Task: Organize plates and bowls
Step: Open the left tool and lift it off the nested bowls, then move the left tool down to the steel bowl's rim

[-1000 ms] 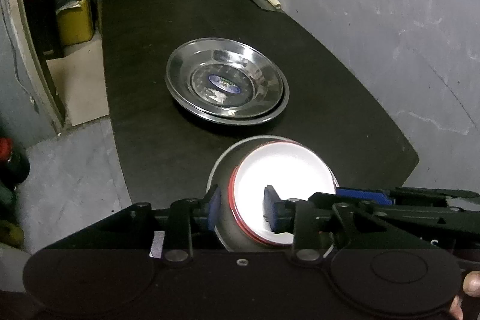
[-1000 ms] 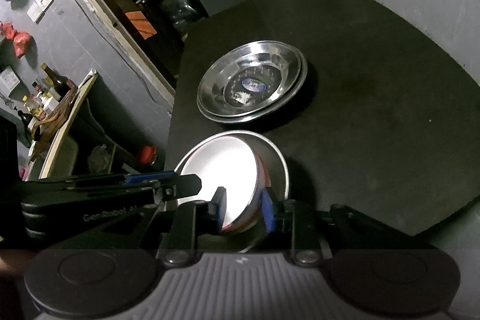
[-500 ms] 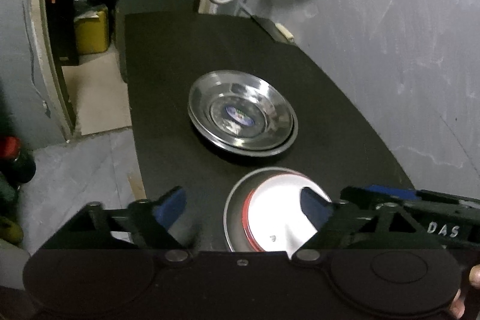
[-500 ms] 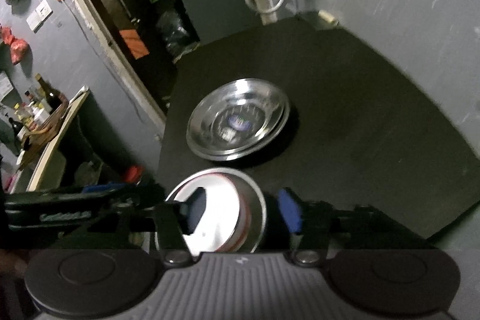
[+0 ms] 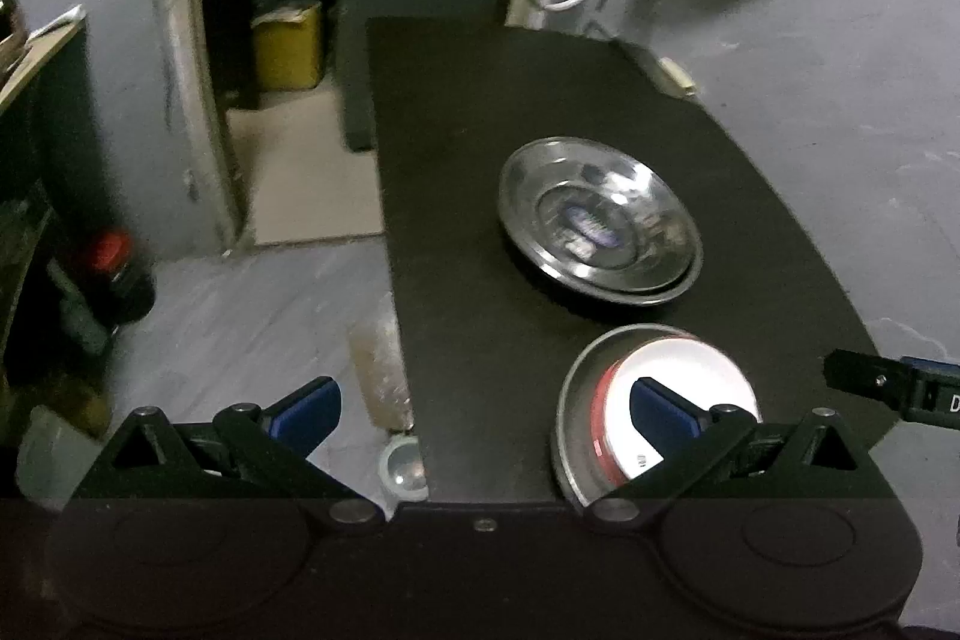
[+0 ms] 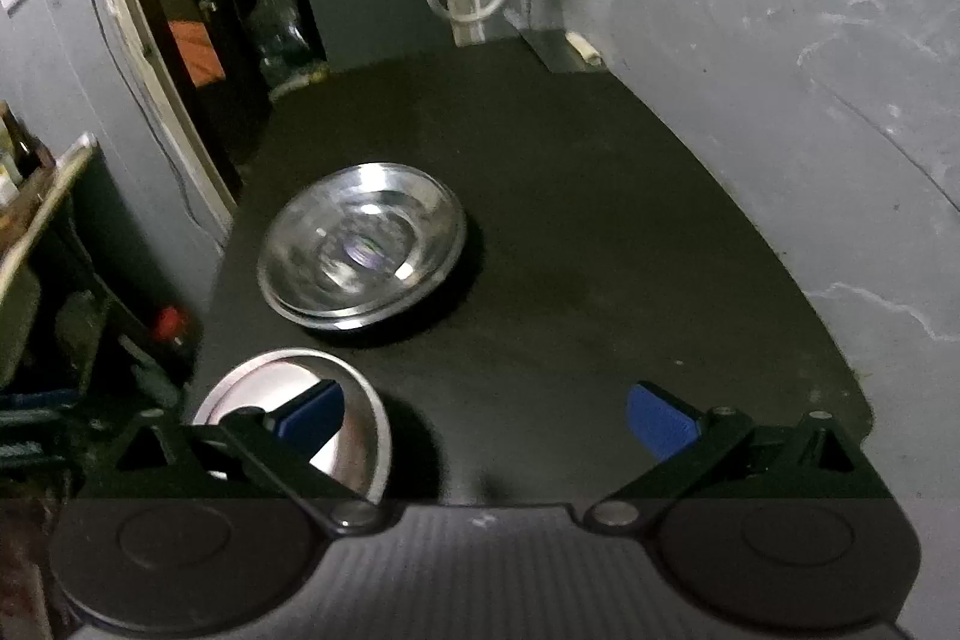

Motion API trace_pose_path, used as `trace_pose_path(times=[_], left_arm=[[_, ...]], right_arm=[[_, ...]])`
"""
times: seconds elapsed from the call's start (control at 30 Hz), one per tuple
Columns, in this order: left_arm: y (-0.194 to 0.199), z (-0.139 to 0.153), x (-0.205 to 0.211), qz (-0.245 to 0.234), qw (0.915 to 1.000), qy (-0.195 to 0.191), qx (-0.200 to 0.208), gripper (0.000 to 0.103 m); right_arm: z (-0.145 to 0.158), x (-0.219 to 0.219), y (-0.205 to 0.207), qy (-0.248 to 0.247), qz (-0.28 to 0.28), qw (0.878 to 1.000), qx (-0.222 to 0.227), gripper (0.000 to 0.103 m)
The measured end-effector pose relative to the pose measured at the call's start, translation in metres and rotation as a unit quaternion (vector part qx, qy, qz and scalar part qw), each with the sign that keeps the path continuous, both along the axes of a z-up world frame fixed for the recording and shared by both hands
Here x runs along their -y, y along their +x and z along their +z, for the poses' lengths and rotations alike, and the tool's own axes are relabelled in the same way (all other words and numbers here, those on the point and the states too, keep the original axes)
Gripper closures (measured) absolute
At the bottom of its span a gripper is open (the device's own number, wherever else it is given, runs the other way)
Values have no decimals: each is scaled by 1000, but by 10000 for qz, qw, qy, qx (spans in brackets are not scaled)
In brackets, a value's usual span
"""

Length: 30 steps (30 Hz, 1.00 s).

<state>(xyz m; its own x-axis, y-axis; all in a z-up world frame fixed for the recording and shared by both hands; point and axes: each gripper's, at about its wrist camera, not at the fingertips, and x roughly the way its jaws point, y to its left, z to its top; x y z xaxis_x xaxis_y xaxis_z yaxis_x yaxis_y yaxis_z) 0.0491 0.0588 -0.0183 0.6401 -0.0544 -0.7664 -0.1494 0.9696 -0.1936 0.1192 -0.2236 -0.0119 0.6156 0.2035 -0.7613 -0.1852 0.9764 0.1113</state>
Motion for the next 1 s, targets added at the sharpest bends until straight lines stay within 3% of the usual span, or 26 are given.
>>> trace_pose_path(times=[0.23,0.53,0.73,1.0], left_arm=[[2,7,5,460,9976,275,-431,1],[3,9,20,613,9907,619,-1041,1],[2,14,14,701,9878,653,-1225,1],[8,22,7,109,9900,732,-1203,1]], right_arm=[[-10,7,25,-215,627,9972,-348,0],[-24,-4,35,-308,1525,9859,-619,0],[-24,-8,32,-345,1641,9831,-737,0],[-19,-10,35,-305,1315,9882,-718,0]])
